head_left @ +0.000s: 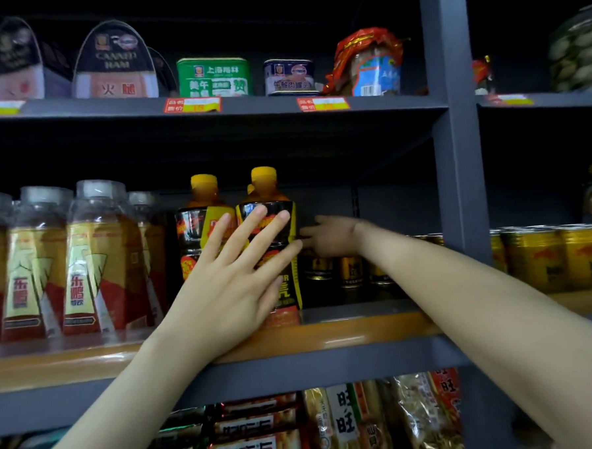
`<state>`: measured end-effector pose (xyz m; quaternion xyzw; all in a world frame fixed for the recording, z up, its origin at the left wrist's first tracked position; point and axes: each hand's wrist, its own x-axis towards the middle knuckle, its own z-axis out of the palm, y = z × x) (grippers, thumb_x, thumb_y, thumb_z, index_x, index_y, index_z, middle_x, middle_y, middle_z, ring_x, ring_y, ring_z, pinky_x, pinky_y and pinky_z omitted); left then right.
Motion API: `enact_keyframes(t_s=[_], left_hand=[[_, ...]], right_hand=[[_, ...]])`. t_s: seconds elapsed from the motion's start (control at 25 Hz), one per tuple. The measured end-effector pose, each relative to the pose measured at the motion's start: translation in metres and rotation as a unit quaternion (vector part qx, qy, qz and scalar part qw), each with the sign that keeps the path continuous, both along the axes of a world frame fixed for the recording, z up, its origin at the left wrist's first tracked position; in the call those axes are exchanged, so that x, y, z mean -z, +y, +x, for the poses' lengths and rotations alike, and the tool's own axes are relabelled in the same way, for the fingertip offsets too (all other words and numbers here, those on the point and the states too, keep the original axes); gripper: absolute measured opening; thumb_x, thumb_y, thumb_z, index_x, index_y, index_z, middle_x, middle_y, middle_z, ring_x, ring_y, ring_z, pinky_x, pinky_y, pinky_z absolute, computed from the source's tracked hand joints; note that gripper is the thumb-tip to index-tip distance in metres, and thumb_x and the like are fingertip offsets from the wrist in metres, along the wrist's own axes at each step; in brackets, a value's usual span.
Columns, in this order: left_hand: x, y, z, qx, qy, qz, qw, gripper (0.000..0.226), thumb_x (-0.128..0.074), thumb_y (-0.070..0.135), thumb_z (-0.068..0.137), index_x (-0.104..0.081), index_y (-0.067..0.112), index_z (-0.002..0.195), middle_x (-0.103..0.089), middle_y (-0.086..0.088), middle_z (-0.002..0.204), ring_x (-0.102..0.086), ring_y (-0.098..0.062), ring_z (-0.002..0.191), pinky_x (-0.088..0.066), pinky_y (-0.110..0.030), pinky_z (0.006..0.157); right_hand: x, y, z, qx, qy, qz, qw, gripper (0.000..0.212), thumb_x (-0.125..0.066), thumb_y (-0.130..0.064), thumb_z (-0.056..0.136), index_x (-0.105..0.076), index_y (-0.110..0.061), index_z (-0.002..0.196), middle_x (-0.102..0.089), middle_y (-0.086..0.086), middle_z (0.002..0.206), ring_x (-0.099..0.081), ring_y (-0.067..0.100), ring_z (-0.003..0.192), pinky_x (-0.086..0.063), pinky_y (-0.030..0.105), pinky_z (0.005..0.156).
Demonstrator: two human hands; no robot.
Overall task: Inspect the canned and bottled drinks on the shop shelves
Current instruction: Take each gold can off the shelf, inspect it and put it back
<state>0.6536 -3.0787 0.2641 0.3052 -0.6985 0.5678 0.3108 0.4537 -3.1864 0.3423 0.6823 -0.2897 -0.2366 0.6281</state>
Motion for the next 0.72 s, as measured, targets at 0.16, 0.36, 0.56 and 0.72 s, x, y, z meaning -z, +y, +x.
enact_keyframes(t_s=[0.16, 0.36, 0.56, 0.72], left_hand=[[-0.001, 0.006, -0.004, 0.008, 0.013, 0.010, 1.000, 0.045, -0.040, 0.032, 0.093, -0.061, 0.018, 0.131, -0.044, -0.013, 0.148, -0.033, -0.034, 0.139, -0.025, -0.055, 0.112], [-0.001, 0.027, -0.044, 0.092, 0.133, 0.039, 0.986, 0.042, -0.051, 0.031, 0.089, -0.064, 0.004, 0.118, -0.059, -0.017, 0.126, -0.055, -0.035, 0.115, -0.046, -0.044, 0.096], [-0.016, 0.051, -0.089, 0.184, 0.293, 0.228, 0.910, 0.076, -0.068, 0.042, 0.084, -0.037, 0.002, 0.141, -0.047, -0.014, 0.136, -0.044, -0.028, 0.126, -0.035, -0.032, 0.104], [-0.019, 0.077, -0.098, 0.244, 0.350, 0.306, 0.851, 0.063, -0.074, 0.045, 0.078, -0.044, 0.014, 0.125, -0.058, -0.001, 0.112, -0.058, -0.019, 0.104, -0.043, -0.024, 0.077]], right_hand=[[0.003, 0.024, 0.003, -0.012, -0.133, 0.011, 0.991, 0.041, -0.046, -0.015, 0.098, -0.046, -0.016, 0.139, -0.024, 0.000, 0.153, -0.023, 0.022, 0.139, -0.042, 0.033, 0.096], [-0.001, 0.078, -0.020, -0.118, -0.215, -0.051, 0.968, 0.057, -0.013, -0.009, 0.089, -0.052, -0.002, 0.130, -0.048, 0.012, 0.133, -0.046, 0.027, 0.123, -0.052, 0.035, 0.080], [-0.009, 0.148, -0.048, -0.193, -0.207, -0.110, 0.953, 0.051, -0.064, 0.000, 0.080, -0.052, 0.002, 0.129, -0.057, 0.018, 0.124, -0.055, 0.031, 0.114, -0.056, 0.038, 0.071], [0.001, 0.204, -0.056, -0.290, -0.171, -0.098, 0.936, 0.043, -0.041, 0.002, 0.091, -0.045, 0.004, 0.134, -0.052, 0.020, 0.132, -0.047, 0.034, 0.127, -0.049, 0.043, 0.093]])
